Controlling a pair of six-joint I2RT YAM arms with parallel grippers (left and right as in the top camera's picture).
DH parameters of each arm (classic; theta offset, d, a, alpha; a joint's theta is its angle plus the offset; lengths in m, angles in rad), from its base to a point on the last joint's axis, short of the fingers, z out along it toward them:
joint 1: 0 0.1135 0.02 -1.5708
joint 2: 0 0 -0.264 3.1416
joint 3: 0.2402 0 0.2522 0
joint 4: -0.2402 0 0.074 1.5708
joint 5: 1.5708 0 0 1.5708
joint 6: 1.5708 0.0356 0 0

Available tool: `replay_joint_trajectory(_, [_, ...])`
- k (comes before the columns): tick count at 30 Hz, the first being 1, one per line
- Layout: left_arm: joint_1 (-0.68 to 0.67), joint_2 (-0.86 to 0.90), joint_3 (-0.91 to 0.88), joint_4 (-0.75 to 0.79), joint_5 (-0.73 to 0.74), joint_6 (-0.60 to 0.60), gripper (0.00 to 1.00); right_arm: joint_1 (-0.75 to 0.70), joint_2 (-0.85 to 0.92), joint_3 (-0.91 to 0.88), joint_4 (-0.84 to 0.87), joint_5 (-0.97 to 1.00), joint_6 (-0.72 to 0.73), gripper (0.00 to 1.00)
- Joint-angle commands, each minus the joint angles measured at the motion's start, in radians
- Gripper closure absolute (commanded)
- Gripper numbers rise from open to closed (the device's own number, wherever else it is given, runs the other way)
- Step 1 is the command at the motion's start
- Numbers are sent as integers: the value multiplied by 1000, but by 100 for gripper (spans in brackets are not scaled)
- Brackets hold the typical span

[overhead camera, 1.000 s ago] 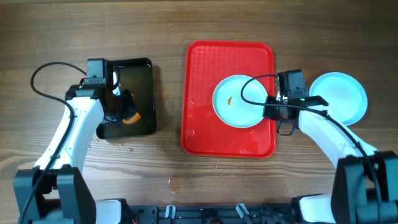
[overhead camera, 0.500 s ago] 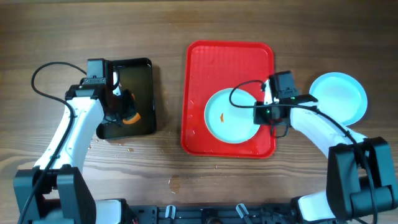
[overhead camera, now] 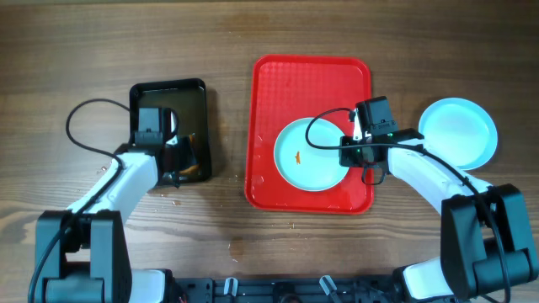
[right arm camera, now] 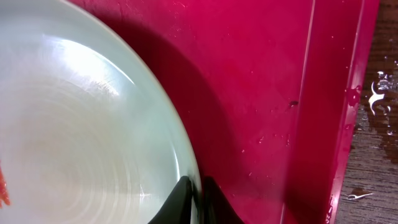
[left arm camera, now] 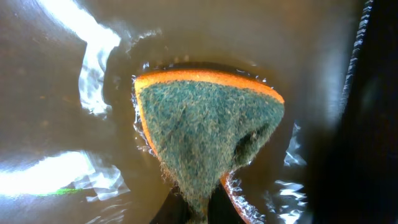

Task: Clean dirty plates on tray and stack at the side
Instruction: 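Scrub the last plate with the left-held sponge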

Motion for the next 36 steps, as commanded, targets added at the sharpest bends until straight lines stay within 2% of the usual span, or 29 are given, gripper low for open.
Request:
replay_joint_trajectory(1, [-3, 39, -40, 29, -14, -42, 96, 2, 17, -12, -1, 9, 8, 90])
replay_joint_trajectory(4, [-2, 54, -32, 8, 59, -64, 96, 2, 17, -12, -3, 6, 7, 90])
replay_joint_trajectory(10, [-1, -39, 156, -225, 52, -54, 96, 2, 17, -12, -5, 6, 5, 87])
replay_joint_trajectory(13, [-19, -77, 191, -265, 55, -54, 96, 2, 17, -12, -6, 6, 4, 85])
replay_joint_trajectory(16, [-78, -125, 251, -321, 55, -53, 96, 2, 17, -12, -5, 6, 4, 76])
replay_joint_trajectory(18, [-133, -149, 290, -340, 55, -53, 96, 2, 17, -12, -5, 6, 3, 67])
replay_joint_trajectory(20, [-216, -162, 321, -329, 55, -55, 96, 2, 17, -12, 3, 6, 4, 63])
replay_joint_trajectory(22, [-276, -162, 325, -296, 54, -72, 96, 2, 17, -12, 10, 6, 5, 82])
replay_joint_trajectory(27, [-416, -111, 324, -198, 55, -189, 96, 2, 17, -12, 10, 6, 9, 96])
replay_joint_trajectory(31, [-496, -29, 324, -98, 93, -273, 96, 2, 17, -12, -3, 2, 69, 96])
replay_joint_trajectory(36, [-600, 107, 324, 70, 171, -350, 96, 2, 17, -12, -2, -2, 64, 96])
